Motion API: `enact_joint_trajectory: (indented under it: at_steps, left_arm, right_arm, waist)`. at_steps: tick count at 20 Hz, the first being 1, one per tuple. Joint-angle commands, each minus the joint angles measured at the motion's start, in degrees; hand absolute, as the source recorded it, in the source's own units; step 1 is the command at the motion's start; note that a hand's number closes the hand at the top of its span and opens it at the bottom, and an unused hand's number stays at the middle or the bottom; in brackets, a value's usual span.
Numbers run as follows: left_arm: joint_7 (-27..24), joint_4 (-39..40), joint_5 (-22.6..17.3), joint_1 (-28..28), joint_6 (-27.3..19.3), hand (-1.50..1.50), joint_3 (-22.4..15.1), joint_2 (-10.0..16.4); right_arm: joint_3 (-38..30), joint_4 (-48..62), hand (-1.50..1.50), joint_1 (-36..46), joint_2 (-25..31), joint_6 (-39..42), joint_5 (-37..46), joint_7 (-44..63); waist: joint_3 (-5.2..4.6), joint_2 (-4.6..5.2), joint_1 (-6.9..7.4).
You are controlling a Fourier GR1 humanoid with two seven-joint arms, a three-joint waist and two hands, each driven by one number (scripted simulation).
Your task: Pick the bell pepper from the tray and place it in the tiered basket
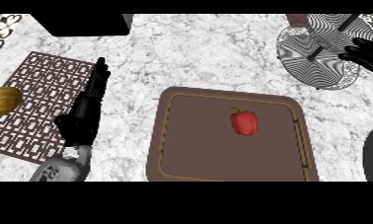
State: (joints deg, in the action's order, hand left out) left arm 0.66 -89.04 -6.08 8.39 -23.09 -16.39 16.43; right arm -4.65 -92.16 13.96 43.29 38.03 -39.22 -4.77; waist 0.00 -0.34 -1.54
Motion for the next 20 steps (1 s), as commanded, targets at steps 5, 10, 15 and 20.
enact_joint_trajectory:
  at_steps: [5, 10, 15, 20]
  left_arm:
    - [-0.2, 1.1, 0.6, 0.3, 0.1, 0.0, -0.5, -0.8]
    - [1.2, 0.3, 0.3, 1.6, 0.6, 0.0, 0.9, 0.1]
    - [1.7, -2.1, 2.3, -0.3, 0.1, 0.0, -1.2, -1.3]
    - [3.6, -1.3, 4.9, 1.6, -0.8, 0.0, -1.7, -3.8]
  right_arm:
    - [-0.4, -17.8, -1.5, 6.2, 15.5, 1.4, 21.6, 5.6]
    - [4.3, -30.7, -1.5, 5.4, 17.4, -1.1, 30.2, 14.5]
    - [14.1, -40.5, -1.5, 7.2, 13.8, -5.2, 31.7, 31.5]
    - [20.2, -40.2, -1.5, 13.7, 9.4, -3.2, 31.5, 41.2]
  waist:
    - [-0.26, -0.37, 0.26]
    - [-0.17, -0.11, 0.83]
    - [-0.14, 0.07, 2.09]
    - [-0.08, 0.31, 2.21]
